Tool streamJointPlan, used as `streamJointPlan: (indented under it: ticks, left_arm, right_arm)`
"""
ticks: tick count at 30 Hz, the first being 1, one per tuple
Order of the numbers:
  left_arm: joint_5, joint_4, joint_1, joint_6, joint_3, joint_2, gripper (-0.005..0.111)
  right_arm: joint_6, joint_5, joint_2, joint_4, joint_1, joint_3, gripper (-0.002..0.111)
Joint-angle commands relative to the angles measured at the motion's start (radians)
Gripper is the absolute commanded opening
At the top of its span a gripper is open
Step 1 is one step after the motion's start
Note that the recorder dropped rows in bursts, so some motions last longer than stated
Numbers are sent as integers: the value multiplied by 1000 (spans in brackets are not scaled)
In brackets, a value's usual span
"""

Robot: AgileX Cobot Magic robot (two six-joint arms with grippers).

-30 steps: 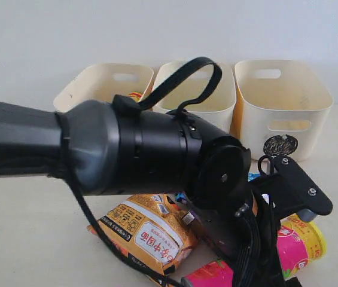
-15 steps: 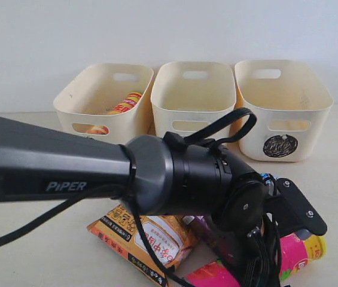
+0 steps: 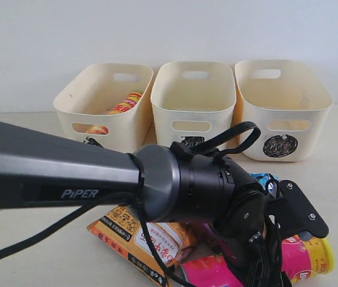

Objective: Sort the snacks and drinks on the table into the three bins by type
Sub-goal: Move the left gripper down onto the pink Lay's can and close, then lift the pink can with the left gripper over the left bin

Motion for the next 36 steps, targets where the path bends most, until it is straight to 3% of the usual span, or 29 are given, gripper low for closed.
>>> streamJointPlan:
  ticks: [1,8,21,28,36]
  left_arm:
    - [-5,0,-5,-11,-5,-5,4]
    - [82,0,-5,-20,-5,-75,4]
    - [232,71,20,-26,-5,-361,4]
    - [237,101,118,-36,-5,-486,4]
    - [216,144,311,-36,-5,-535,4]
  right_arm:
    - [-2,-3,-5,-1,0,0,0]
    - [-2,-3,-5,-1,0,0,0]
    - [-2,-3,-5,-1,0,0,0]
    - [-2,-3,-5,-1,0,0,0]
    - [-2,-3,-5,-1,0,0,0]
